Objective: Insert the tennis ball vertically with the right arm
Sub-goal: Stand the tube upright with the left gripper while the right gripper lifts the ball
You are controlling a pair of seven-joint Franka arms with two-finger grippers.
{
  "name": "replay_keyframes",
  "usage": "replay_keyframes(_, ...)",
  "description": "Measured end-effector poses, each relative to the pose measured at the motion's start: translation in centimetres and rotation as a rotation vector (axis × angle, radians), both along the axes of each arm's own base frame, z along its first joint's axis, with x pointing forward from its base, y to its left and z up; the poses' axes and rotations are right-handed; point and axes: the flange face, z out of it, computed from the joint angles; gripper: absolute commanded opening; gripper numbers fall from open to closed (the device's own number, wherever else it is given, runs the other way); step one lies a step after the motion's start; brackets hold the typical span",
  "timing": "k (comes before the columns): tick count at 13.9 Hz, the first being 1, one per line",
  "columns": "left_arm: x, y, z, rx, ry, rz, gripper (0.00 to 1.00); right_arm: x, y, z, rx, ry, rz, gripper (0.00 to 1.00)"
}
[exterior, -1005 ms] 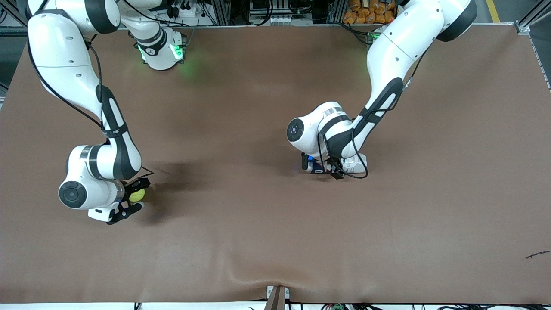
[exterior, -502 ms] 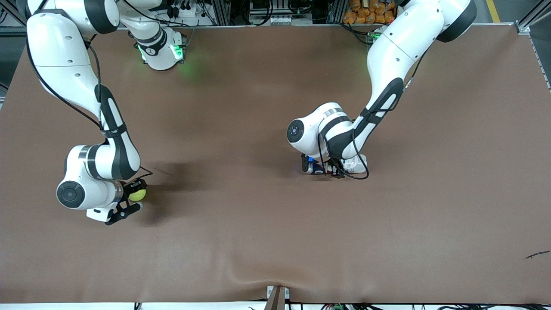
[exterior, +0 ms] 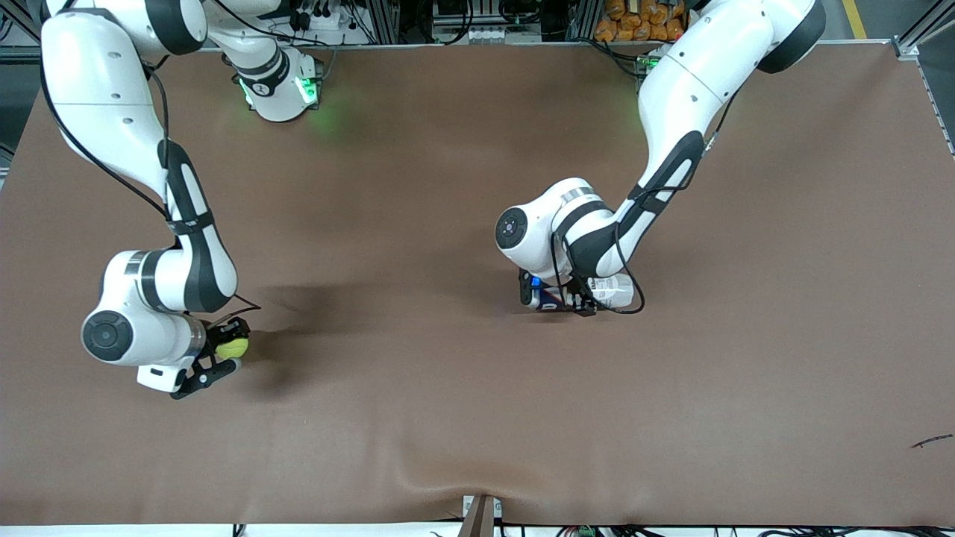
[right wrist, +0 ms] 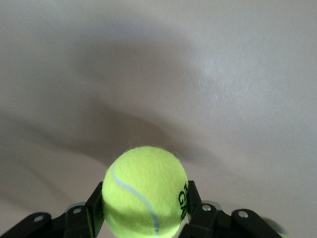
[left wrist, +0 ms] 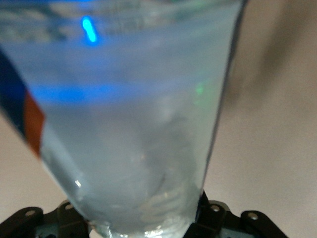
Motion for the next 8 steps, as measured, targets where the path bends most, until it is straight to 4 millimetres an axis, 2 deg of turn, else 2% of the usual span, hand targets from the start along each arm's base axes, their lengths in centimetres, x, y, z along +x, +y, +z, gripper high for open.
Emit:
replay_keyframes(3,0.4,-1.0,2.5,-0.020,-0.040,-0.006,0.74,0.2,0.9,2.6,0.026,-0.029,-0.010,0.39)
replay_keyframes(5,0.8,-1.3,4.4,-0.037,-0.068,-0.006,0.74,0.1,1.5,3.6,0.030,-0.029,-0.023,0.39)
replay_keyframes(8,1.3,-3.0,7.5,-0.097,-0.115,0.011,0.74,-0.1,2.6,4.4,0.031,-0.024,-0.064,0.39)
